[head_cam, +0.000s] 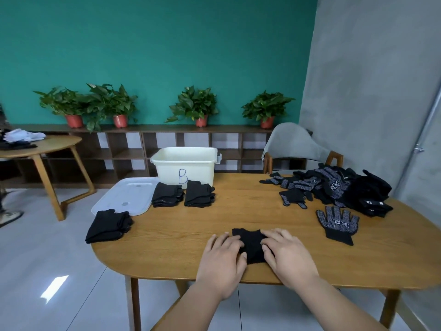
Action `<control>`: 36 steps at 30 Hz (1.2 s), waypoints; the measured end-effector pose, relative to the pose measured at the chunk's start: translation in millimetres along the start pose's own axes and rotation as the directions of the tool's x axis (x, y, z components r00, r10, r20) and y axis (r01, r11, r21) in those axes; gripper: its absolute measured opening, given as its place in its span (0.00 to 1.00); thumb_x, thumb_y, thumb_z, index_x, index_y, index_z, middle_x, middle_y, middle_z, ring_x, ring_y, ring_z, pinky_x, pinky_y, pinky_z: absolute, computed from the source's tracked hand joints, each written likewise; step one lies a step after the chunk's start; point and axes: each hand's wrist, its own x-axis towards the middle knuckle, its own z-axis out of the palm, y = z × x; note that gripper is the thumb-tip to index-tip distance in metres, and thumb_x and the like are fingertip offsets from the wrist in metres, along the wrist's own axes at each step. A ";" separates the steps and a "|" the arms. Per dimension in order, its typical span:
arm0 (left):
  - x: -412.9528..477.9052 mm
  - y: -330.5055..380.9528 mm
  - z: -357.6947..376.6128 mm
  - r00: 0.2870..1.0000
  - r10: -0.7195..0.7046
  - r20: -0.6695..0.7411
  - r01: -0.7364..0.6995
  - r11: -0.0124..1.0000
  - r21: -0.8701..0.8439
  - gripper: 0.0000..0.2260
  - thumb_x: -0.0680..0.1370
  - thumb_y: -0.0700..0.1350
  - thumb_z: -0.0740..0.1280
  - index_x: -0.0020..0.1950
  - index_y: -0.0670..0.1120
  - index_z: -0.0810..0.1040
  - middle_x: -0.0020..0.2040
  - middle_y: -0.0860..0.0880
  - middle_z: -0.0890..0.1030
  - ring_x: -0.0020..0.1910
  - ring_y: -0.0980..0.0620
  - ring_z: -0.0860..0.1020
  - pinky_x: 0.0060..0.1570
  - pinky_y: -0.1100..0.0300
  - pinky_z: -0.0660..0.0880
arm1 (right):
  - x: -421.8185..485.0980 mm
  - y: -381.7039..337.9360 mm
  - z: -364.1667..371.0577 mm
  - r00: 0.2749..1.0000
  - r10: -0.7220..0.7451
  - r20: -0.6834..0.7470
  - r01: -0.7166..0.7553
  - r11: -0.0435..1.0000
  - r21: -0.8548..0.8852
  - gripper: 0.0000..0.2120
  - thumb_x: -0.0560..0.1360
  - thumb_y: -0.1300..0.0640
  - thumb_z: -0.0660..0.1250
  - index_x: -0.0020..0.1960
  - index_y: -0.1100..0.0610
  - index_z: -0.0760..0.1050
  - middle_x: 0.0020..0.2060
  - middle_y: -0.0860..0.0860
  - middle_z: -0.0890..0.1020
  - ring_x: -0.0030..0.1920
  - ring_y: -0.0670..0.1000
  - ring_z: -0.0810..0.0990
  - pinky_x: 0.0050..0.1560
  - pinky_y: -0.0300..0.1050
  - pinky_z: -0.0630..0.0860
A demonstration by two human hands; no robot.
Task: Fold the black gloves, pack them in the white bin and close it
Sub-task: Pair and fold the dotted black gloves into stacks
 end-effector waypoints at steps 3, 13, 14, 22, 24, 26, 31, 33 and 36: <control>-2.5 -19.0 -6.1 0.999 -0.050 -0.010 0.050 0.999 0.003 0.21 0.87 0.60 0.48 0.72 0.57 0.73 0.79 0.60 0.69 0.83 0.56 0.54 0.83 0.53 0.45 | 8.0 -18.9 -2.4 0.986 -0.032 0.161 0.020 0.997 0.077 0.24 0.83 0.41 0.47 0.63 0.43 0.80 0.73 0.36 0.75 0.77 0.43 0.66 0.74 0.50 0.70; -18.9 -80.1 -35.1 0.961 -0.245 -0.127 0.241 0.969 -0.046 0.10 0.86 0.55 0.56 0.58 0.60 0.77 0.67 0.62 0.77 0.77 0.55 0.63 0.78 0.55 0.55 | 30.0 -96.7 10.6 0.935 -0.073 0.347 0.001 0.979 0.203 0.22 0.87 0.40 0.48 0.76 0.44 0.66 0.81 0.42 0.64 0.81 0.45 0.60 0.81 0.46 0.56; -20.7 -86.9 -36.9 0.953 -0.266 -0.144 0.261 0.964 -0.055 0.09 0.86 0.54 0.58 0.56 0.60 0.78 0.65 0.63 0.78 0.75 0.55 0.65 0.77 0.55 0.56 | 32.4 -103.5 11.6 0.930 -0.083 0.358 0.005 0.977 0.214 0.22 0.87 0.40 0.48 0.76 0.44 0.66 0.82 0.42 0.63 0.81 0.46 0.59 0.82 0.47 0.55; -24.4 -127.2 -45.7 0.906 -0.380 -0.189 0.383 0.924 -0.022 0.08 0.84 0.55 0.63 0.58 0.61 0.81 0.61 0.62 0.78 0.66 0.53 0.69 0.65 0.56 0.66 | 49.4 -146.5 21.0 0.899 -0.133 0.416 0.052 0.978 0.202 0.25 0.87 0.40 0.46 0.81 0.46 0.59 0.83 0.42 0.58 0.84 0.46 0.50 0.84 0.53 0.46; -26.3 -135.3 -47.0 0.897 -0.387 -0.214 0.399 0.917 0.013 0.09 0.84 0.56 0.63 0.61 0.62 0.81 0.61 0.60 0.78 0.63 0.52 0.69 0.61 0.56 0.67 | 53.6 -156.8 24.3 0.896 -0.137 0.422 0.055 0.978 0.201 0.27 0.87 0.40 0.45 0.83 0.47 0.57 0.83 0.42 0.58 0.84 0.47 0.48 0.83 0.54 0.45; -28.1 -142.9 -50.3 0.883 -0.406 -0.238 0.421 0.907 0.013 0.10 0.84 0.55 0.64 0.64 0.62 0.80 0.60 0.59 0.78 0.61 0.52 0.70 0.58 0.55 0.68 | 57.6 -167.5 27.7 0.894 -0.137 0.426 0.053 0.978 0.203 0.28 0.86 0.40 0.45 0.84 0.48 0.55 0.83 0.42 0.57 0.84 0.47 0.47 0.83 0.55 0.44; -27.0 -154.5 -63.2 0.867 -0.468 -0.170 0.471 0.882 -0.022 0.14 0.85 0.58 0.62 0.71 0.65 0.75 0.57 0.60 0.79 0.61 0.53 0.73 0.60 0.53 0.68 | 61.0 -183.1 35.6 0.892 -0.155 0.424 0.065 0.973 0.220 0.29 0.86 0.39 0.45 0.84 0.48 0.55 0.84 0.41 0.50 0.84 0.47 0.42 0.84 0.55 0.42; -26.0 -159.1 -66.9 0.872 -0.473 -0.127 0.470 0.881 -0.055 0.16 0.84 0.59 0.64 0.72 0.66 0.74 0.54 0.61 0.78 0.59 0.54 0.74 0.60 0.53 0.69 | 60.4 -183.4 36.1 0.893 -0.158 0.422 0.060 0.970 0.236 0.29 0.86 0.39 0.44 0.84 0.47 0.54 0.84 0.39 0.47 0.83 0.46 0.38 0.84 0.54 0.42; -23.4 -165.9 -70.5 0.869 -0.493 -0.046 0.475 0.856 -0.202 0.17 0.82 0.53 0.70 0.71 0.64 0.76 0.47 0.60 0.81 0.53 0.57 0.78 0.60 0.52 0.74 | 58.8 -182.2 36.2 0.899 -0.163 0.406 0.067 0.968 0.241 0.28 0.86 0.39 0.43 0.85 0.43 0.48 0.83 0.39 0.41 0.82 0.46 0.33 0.83 0.53 0.41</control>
